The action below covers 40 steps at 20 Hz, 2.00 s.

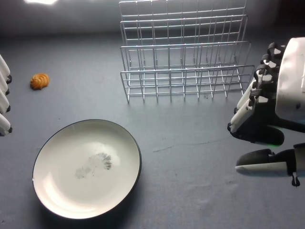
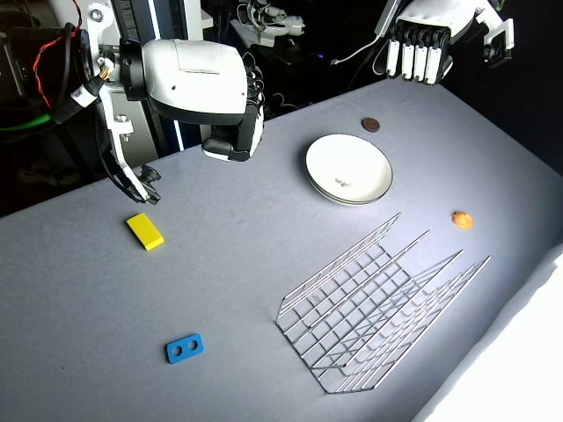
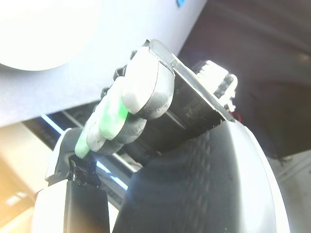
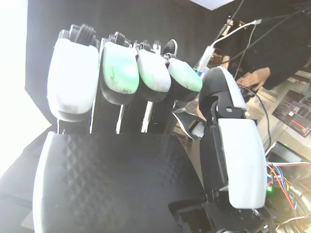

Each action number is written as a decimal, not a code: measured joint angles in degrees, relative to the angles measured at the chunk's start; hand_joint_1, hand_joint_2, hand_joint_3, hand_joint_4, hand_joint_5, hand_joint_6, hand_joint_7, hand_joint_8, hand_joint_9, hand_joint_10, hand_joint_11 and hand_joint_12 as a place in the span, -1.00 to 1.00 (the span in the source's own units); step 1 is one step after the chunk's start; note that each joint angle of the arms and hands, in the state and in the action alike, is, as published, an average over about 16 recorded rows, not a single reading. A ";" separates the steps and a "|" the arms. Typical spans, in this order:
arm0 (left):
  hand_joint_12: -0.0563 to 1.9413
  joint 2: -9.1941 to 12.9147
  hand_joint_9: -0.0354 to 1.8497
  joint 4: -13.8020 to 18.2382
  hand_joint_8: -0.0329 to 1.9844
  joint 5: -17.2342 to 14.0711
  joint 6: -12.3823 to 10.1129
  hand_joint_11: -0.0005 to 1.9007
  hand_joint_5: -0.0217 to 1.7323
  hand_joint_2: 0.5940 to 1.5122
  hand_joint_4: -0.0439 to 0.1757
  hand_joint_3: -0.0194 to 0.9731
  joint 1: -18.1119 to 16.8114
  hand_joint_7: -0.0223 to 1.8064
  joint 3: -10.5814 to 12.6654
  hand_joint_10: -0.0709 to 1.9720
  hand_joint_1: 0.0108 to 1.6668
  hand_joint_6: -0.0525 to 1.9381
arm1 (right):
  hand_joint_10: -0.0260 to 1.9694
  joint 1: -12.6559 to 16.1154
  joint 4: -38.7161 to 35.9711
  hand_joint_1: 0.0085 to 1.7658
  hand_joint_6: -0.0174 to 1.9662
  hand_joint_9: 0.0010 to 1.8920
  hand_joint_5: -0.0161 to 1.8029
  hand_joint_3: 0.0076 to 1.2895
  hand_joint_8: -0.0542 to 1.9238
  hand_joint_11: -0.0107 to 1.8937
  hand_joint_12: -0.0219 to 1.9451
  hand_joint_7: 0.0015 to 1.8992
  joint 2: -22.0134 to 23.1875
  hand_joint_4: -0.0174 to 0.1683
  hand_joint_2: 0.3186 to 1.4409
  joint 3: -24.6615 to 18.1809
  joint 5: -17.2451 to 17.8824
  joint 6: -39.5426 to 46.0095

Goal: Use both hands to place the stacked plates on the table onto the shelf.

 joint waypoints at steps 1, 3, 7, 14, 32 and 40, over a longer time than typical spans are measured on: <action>0.07 0.00 -0.05 -0.01 0.05 0.00 0.00 -0.11 -0.13 0.22 -0.38 -0.85 0.00 -0.09 0.01 0.07 -0.81 0.15 | 0.12 0.00 0.00 -0.78 0.12 -0.16 -0.25 -0.97 0.13 0.02 0.09 -0.23 0.00 -0.77 0.57 0.00 0.02 0.00; -0.12 -0.01 -0.22 0.02 -0.14 0.04 0.00 -0.28 -0.29 0.20 -0.41 -0.85 0.00 -0.26 0.03 -0.12 -0.85 -0.05 | -0.08 0.00 -0.01 -0.81 -0.08 -0.31 -0.37 -0.97 -0.07 -0.17 -0.07 -0.36 0.00 -0.77 0.56 0.00 0.06 -0.01; -0.35 -0.02 -0.42 0.08 -0.37 0.09 -0.01 -0.47 -0.47 0.17 -0.44 -0.86 -0.01 -0.45 0.07 -0.34 -0.89 -0.30 | -0.32 0.00 -0.02 -0.82 -0.32 -0.48 -0.52 -0.97 -0.31 -0.40 -0.27 -0.52 0.00 -0.77 0.55 0.00 0.10 -0.01; -0.94 -0.16 -0.93 -0.03 -0.96 -0.08 -0.08 -0.96 -0.94 0.11 -0.53 -0.90 0.01 -0.95 0.05 -0.92 -0.99 -0.93 | -0.93 0.01 -0.19 -0.44 -0.93 -0.92 -0.90 -0.98 -0.91 -0.92 -0.68 -0.92 0.00 -0.77 0.38 0.00 0.03 0.31; -0.96 -0.80 -0.94 0.40 -0.98 -1.42 -1.70 -0.99 -0.95 0.12 -0.53 -0.91 -0.44 -0.96 -0.51 -0.93 -1.00 -0.96 | -0.97 4.33 -8.74 0.24 -0.96 -0.98 -0.96 -0.98 -0.93 -0.97 -0.67 -0.98 -5.41 -0.82 0.15 2.33 -11.94 12.69; -0.96 -1.02 -0.95 1.86 -0.98 -2.44 -1.32 -0.98 -0.95 0.12 -0.54 -0.92 2.01 -0.96 1.20 -0.93 -1.00 -0.96 | -0.97 4.03 -12.83 0.20 -0.96 -0.98 -0.96 -0.98 -0.93 -0.97 -0.72 -0.98 -7.71 -0.82 0.15 4.31 -14.08 16.39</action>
